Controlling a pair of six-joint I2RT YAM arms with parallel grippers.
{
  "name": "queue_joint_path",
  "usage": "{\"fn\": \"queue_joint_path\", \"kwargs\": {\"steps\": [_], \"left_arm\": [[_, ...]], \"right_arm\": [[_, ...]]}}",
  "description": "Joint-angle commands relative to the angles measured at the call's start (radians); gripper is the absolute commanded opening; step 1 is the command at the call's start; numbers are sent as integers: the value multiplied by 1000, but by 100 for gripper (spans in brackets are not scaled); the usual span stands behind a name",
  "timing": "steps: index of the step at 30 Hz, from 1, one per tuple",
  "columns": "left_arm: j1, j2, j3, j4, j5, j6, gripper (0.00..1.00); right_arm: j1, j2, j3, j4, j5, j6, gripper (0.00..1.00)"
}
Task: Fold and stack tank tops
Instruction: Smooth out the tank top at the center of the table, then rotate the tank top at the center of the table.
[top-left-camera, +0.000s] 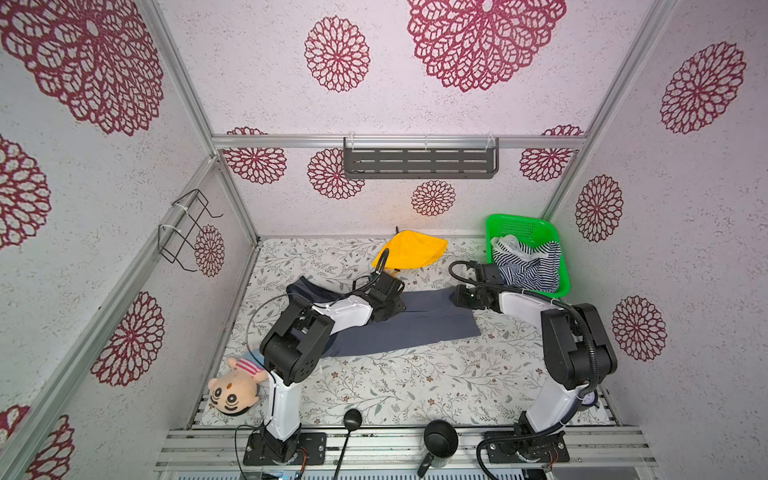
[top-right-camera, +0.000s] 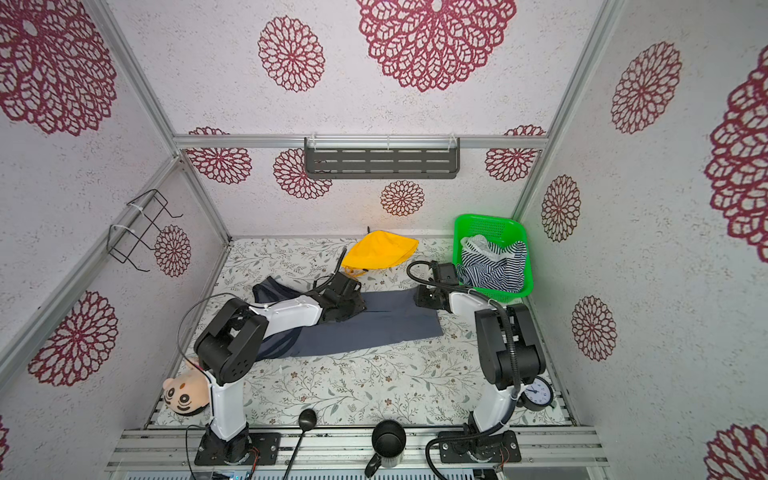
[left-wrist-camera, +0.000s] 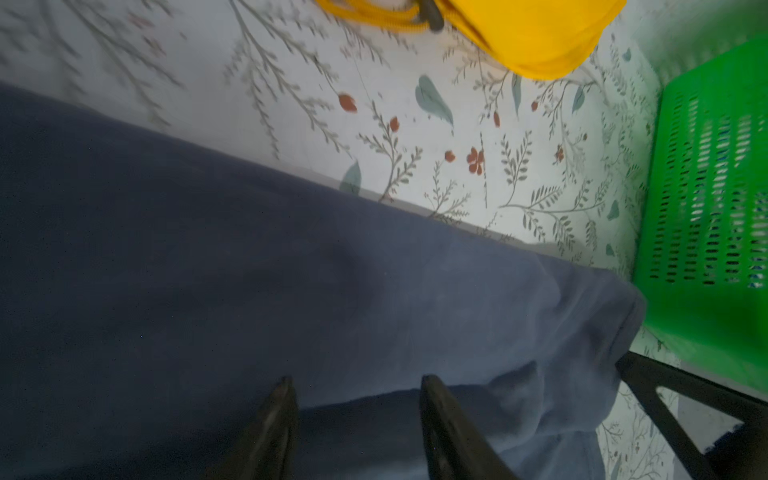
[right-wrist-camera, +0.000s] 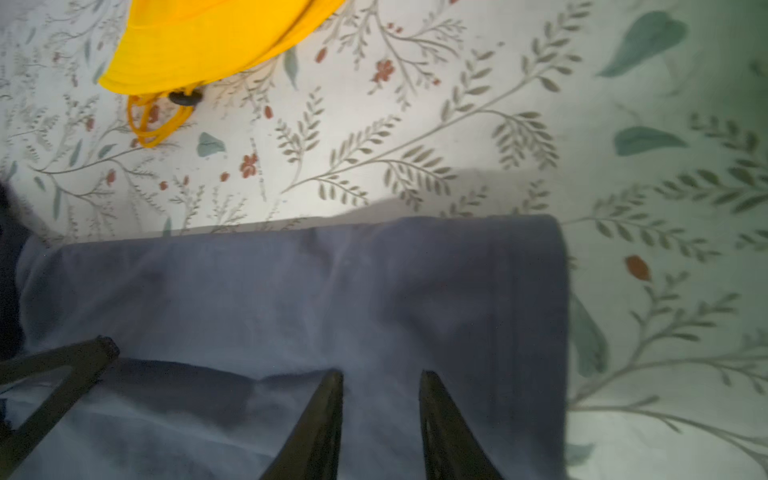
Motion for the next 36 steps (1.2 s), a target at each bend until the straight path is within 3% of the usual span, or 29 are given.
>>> {"fn": "queue_joint_path", "kwargs": {"steps": [1,5,9,14,17,22,28,36], "left_arm": [[-24,21,6,-5,35,-30,51],[-36,-50,-84,-54,9,-27,51],[-21,-225,-133,-139,-113,19,53],[84,-283,-160,-229,-148,70,56],[168,-302,-233,-182,-172,64,54],[236,-210,-200,-132,-137,70,52],[262,-43,-84,-74,-117,40,51],[311,197,270,-130,-47,56,53]], "right_arm": [[-9,-76,-15,7,38,7,34],[-19,-115,-39,37,72,-33,34],[-4,-95,-6,45,36,-70,34],[109,25,118,-61,118,-150,33],[122,106,164,-106,102,-144,25],[144,140,165,-145,51,-134,10],[178,78,32,-149,-60,-96,10],[307,-27,-176,-56,-227,29,12]]}}
